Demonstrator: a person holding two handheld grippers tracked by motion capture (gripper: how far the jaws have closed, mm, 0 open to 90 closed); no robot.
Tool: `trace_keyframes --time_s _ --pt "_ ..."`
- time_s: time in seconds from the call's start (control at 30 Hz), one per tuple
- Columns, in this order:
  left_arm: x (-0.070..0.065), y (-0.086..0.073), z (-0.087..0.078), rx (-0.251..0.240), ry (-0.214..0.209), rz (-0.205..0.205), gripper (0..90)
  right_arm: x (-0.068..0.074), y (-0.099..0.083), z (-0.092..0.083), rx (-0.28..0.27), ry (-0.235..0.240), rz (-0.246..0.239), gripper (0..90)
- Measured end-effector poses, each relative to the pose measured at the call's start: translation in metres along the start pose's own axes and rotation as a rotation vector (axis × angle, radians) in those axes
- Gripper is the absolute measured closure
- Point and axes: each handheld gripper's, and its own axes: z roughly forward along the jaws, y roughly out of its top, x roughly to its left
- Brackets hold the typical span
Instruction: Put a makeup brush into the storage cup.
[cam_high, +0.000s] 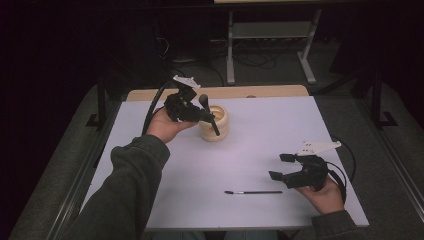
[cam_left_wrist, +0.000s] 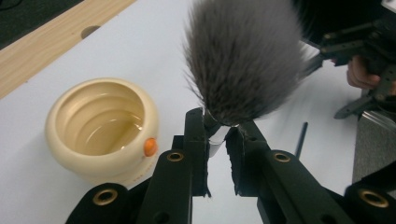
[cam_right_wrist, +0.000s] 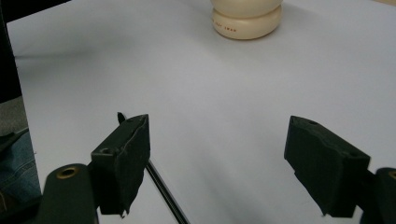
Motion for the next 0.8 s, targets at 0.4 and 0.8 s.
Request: trace_keyframes --time_s 0.4,0.8 --pt "0.021 0.010 -0.001 -0.019 0.046 -0.058 78.4 -0.005 -0.002 -0.003 -0.011 0.000 0.013 21.5" --pt "0.038 0.018 -0.001 -0.028 0.100 -0.103 78.3 -0.006 -0.001 -0.004 -0.012 0.000 0.012 21.5"
